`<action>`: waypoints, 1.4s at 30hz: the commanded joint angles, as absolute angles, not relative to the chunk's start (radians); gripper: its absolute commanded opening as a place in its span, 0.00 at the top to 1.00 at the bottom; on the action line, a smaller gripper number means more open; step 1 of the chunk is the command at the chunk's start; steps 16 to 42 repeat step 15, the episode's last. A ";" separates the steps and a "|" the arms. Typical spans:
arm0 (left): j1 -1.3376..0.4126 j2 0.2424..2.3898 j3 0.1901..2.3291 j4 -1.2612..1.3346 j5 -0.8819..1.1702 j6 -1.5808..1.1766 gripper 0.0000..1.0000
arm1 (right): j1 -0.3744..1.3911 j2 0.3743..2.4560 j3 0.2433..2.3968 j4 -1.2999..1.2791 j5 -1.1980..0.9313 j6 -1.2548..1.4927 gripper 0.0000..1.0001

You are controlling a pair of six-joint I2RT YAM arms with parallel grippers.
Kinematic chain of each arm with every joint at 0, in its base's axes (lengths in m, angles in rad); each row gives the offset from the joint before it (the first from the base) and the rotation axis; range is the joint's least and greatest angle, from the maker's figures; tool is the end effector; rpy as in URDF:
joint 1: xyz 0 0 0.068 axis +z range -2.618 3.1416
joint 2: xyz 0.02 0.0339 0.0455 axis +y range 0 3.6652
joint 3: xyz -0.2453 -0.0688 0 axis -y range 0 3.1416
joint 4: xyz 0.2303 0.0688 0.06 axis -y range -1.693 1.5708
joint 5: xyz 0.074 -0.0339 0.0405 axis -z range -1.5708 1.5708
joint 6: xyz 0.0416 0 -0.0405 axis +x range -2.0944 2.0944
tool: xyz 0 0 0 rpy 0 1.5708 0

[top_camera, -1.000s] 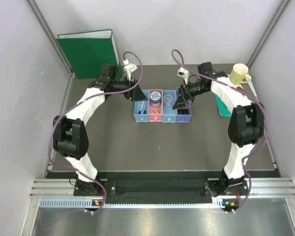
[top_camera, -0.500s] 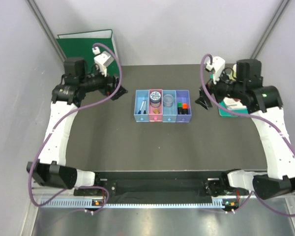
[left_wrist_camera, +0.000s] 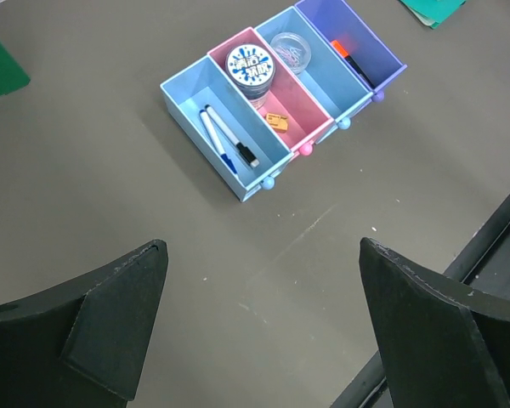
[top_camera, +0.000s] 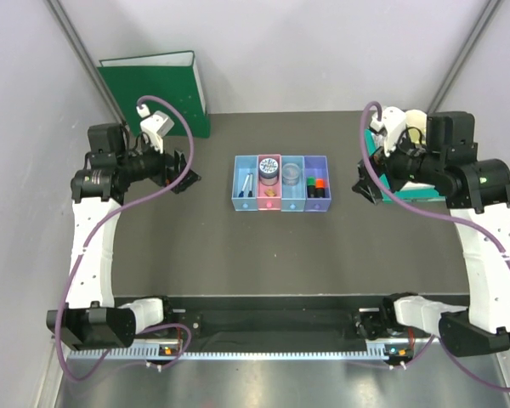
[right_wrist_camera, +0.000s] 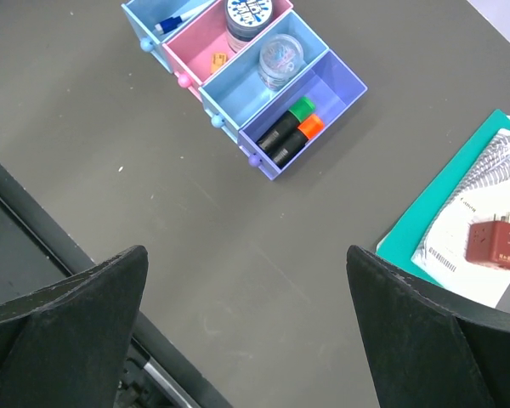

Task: Sort the stationery into containers
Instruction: Reset both arms

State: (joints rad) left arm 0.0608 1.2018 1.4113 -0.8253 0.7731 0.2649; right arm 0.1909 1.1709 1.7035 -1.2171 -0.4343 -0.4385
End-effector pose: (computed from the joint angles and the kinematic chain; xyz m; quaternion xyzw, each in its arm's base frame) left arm 0.2304 -0.0151 0.3889 0.2562 0.8007 -0.2614 0.4743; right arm 0.1724 0.0512 0.4374 -0.3609 0.8103 0.1414 0.4395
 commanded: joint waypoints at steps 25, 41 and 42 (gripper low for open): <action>0.072 1.174 1.411 -0.804 0.804 0.275 0.01 | 0.184 1.141 1.724 -1.175 -0.416 -0.396 0.00; 0.072 1.174 1.411 -0.804 0.804 0.275 0.01 | 0.184 1.141 1.724 -1.175 -0.416 -0.396 0.00; 0.072 1.174 1.411 -0.804 0.804 0.275 0.01 | 0.184 1.141 1.724 -1.175 -0.416 -0.396 0.00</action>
